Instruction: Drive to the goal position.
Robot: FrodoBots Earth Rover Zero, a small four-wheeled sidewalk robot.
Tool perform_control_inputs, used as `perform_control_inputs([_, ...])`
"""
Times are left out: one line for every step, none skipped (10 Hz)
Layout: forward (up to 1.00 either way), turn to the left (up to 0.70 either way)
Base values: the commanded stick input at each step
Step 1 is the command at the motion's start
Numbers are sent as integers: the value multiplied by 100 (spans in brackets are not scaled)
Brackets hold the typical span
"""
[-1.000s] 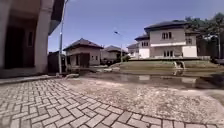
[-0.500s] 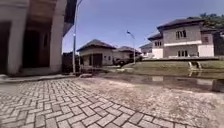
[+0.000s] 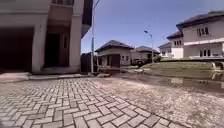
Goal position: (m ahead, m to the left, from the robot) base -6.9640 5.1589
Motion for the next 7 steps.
perform_control_inputs([0, 50])
perform_control_inputs([0, 50])
perform_control_inputs([0, 50])
perform_control_inputs([0, 50])
perform_control_inputs([0, 50])
perform_control_inputs([0, 50])
perform_control_inputs([0, 50])
